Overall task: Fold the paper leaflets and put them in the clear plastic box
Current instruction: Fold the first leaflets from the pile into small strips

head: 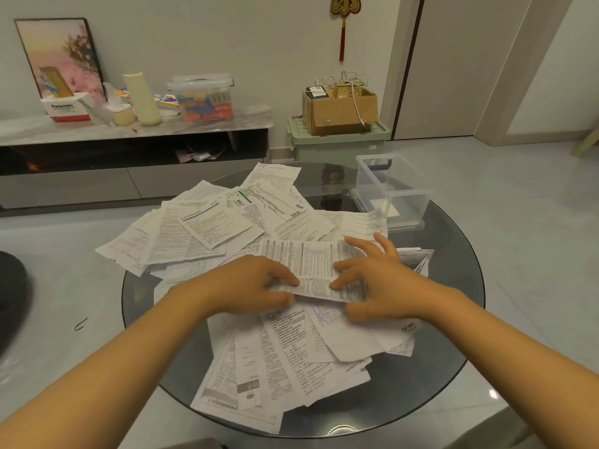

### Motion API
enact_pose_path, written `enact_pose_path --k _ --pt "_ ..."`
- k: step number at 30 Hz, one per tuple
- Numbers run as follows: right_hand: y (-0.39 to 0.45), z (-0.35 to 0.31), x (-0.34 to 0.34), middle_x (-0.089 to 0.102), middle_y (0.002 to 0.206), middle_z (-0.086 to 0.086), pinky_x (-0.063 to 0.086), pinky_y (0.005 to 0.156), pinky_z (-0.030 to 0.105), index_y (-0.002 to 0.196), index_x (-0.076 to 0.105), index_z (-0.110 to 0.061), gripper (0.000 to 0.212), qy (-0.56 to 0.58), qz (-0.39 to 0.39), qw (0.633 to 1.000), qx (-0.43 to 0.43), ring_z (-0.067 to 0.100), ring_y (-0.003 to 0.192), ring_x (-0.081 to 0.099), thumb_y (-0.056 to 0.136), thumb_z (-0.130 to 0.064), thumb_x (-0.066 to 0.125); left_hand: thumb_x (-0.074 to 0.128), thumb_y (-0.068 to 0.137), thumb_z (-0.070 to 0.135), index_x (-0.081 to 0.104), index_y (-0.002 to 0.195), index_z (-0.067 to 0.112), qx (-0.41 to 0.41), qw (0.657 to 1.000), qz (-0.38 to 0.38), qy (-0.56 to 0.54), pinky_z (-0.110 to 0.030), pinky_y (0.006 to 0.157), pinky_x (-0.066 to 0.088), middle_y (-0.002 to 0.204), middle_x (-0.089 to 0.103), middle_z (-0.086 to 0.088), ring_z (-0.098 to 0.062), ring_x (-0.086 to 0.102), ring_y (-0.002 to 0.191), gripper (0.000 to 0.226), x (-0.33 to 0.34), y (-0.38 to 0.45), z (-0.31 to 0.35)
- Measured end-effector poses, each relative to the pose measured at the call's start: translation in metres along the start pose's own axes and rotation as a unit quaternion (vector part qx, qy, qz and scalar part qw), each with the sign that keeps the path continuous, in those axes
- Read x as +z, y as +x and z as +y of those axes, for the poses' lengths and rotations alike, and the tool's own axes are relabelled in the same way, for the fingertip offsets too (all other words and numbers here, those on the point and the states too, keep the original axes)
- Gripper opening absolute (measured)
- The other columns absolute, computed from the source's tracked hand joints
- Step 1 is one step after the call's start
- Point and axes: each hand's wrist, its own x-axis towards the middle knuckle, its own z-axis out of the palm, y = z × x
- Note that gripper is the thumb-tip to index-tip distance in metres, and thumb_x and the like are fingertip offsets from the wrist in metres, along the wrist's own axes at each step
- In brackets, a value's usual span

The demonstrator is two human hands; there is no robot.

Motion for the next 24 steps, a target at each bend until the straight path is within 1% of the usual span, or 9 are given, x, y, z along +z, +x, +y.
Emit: enact_pose_path --k 3,7,9,11,13,16,18,20,24 --pt "-0.002 0.004 -0.007 0.059 0.124 -0.017 -0.018 0.114 0.037 0.105 0.070 -0.028 0.023 0.040 0.041 0.998 0.012 0.007 0.143 0.013 0.087 -0.031 0.056 0.057 0.087 0.021 0.066 0.103 0.036 -0.004 0.998 0.036 -0.046 -0.017 0.078 0.048 0.093 0.060 0.024 0.005 0.056 0.083 0.023 -0.007 -0.002 -0.002" --pt "-0.005 0.003 -0.019 0.056 0.128 -0.008 -0.006 0.114 0.030 0.113 0.067 -0.017 0.026 0.093 0.107 0.987 0.078 0.010 0.137 0.022 0.092 -0.025 0.053 0.058 0.089 0.018 0.064 0.078 0.028 -0.037 0.984 0.119 -0.129 -0.024 0.056 0.046 0.073 0.061 0.008 -0.012 0.056 0.061 0.016 -0.014 -0.001 -0.010" --pt "-0.002 0.003 -0.018 0.064 0.117 0.002 0.022 0.111 0.033 0.104 0.069 -0.013 0.022 0.155 0.143 0.971 0.108 0.018 0.123 0.044 0.091 -0.024 0.055 0.063 0.088 0.022 0.064 0.086 0.026 -0.060 0.973 0.142 -0.174 -0.033 0.067 0.056 0.081 0.066 0.006 -0.018 0.064 0.071 0.006 -0.012 0.001 -0.013" --pt "0.004 0.005 -0.012 0.066 0.100 -0.002 0.047 0.080 0.029 0.097 0.065 -0.016 0.016 0.203 0.154 0.958 0.132 0.014 0.094 0.059 0.090 -0.028 0.058 0.065 0.087 0.021 0.062 0.097 0.026 -0.083 0.968 0.152 -0.183 -0.037 0.071 0.058 0.093 0.066 0.005 -0.020 0.067 0.079 0.012 -0.006 0.005 -0.015" --pt "0.009 0.007 -0.005 0.057 0.096 -0.010 0.040 0.060 0.021 0.101 0.058 -0.024 0.016 0.199 0.132 0.958 0.158 0.007 0.080 0.053 0.089 -0.033 0.061 0.067 0.085 0.020 0.056 0.110 0.030 -0.099 0.970 0.157 -0.160 -0.028 0.063 0.056 0.104 0.061 0.006 -0.015 0.064 0.079 0.029 0.001 0.009 -0.017" --pt "0.011 0.010 0.003 0.052 0.096 -0.008 0.043 0.066 0.024 0.121 0.047 -0.033 0.039 0.165 0.083 0.966 0.182 0.012 0.083 0.050 0.086 -0.032 0.064 0.073 0.079 0.027 0.038 0.136 0.033 -0.100 0.981 0.154 -0.070 -0.027 0.082 0.048 0.125 0.047 0.003 -0.012 0.052 0.097 0.067 0.011 0.012 -0.019" --pt "0.010 0.010 0.004 0.048 0.084 -0.013 0.047 0.071 0.029 0.125 0.044 -0.038 0.044 0.139 0.079 0.972 0.172 0.012 0.078 0.051 0.087 -0.030 0.064 0.075 0.077 0.030 0.033 0.141 0.033 -0.091 0.982 0.160 -0.034 -0.031 0.093 0.045 0.134 0.034 0.004 -0.013 0.042 0.115 0.077 0.013 0.012 -0.019" --pt "0.010 0.008 0.004 0.045 0.078 -0.016 0.046 0.063 0.026 0.120 0.050 -0.039 0.038 0.130 0.075 0.976 0.157 0.009 0.071 0.050 0.087 -0.028 0.064 0.075 0.077 0.030 0.042 0.134 0.032 -0.069 0.983 0.172 -0.006 -0.029 0.093 0.043 0.130 0.031 0.007 -0.011 0.035 0.120 0.066 0.012 0.012 -0.018" --pt "0.010 0.005 0.002 0.053 0.078 -0.016 0.034 0.049 0.012 0.100 0.068 -0.028 0.015 0.163 0.054 0.970 0.172 0.002 0.059 0.051 0.085 -0.025 0.067 0.067 0.084 0.031 0.060 0.112 0.030 -0.011 0.990 0.135 0.032 -0.024 0.081 0.045 0.109 0.042 0.012 -0.008 0.049 0.097 0.028 0.012 0.011 -0.005"
